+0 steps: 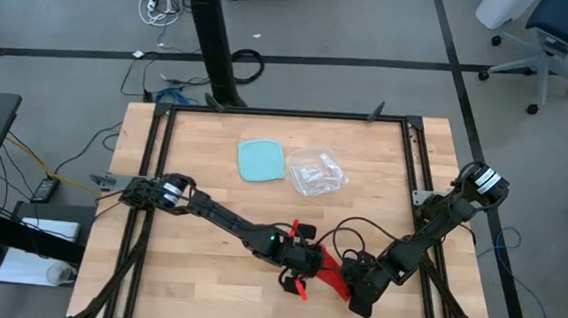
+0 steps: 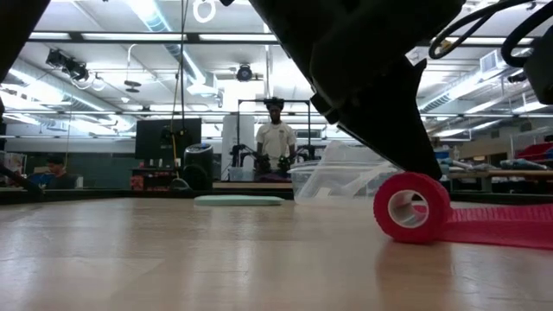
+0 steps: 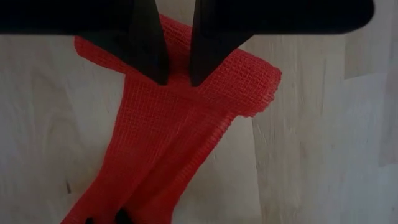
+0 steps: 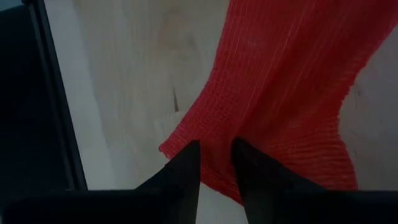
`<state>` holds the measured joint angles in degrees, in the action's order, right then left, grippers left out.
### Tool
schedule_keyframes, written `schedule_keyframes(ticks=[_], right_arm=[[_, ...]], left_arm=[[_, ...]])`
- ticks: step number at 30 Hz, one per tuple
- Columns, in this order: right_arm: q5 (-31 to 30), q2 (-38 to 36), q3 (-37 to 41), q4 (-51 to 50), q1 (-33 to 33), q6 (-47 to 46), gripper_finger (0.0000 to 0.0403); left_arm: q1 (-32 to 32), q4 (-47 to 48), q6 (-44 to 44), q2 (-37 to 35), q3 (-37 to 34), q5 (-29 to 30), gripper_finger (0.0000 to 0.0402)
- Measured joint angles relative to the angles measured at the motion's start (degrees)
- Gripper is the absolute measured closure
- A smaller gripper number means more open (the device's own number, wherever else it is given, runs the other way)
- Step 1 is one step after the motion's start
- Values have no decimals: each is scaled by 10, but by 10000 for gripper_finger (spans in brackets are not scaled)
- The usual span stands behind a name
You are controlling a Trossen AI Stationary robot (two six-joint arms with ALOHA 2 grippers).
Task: Roll bandage
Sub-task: Roll the red bandage
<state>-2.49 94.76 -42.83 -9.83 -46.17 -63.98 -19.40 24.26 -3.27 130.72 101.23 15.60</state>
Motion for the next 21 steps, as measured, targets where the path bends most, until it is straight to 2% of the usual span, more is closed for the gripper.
schedule_keyframes(ticks=[12, 17, 19, 21], right_arm=[[33, 0, 0, -9, -33, -35, 304], [43, -26, 3, -26, -44, -42, 304], [28, -43, 4, -42, -47, -51, 304], [-14, -62, 4, -61, -51, -58, 305]], left_arm=[[6, -7, 2, 1, 0, 2, 330], [7, -6, 3, 1, 0, 4, 330], [7, -6, 3, 1, 0, 4, 330], [7, -6, 3, 1, 0, 4, 330]])
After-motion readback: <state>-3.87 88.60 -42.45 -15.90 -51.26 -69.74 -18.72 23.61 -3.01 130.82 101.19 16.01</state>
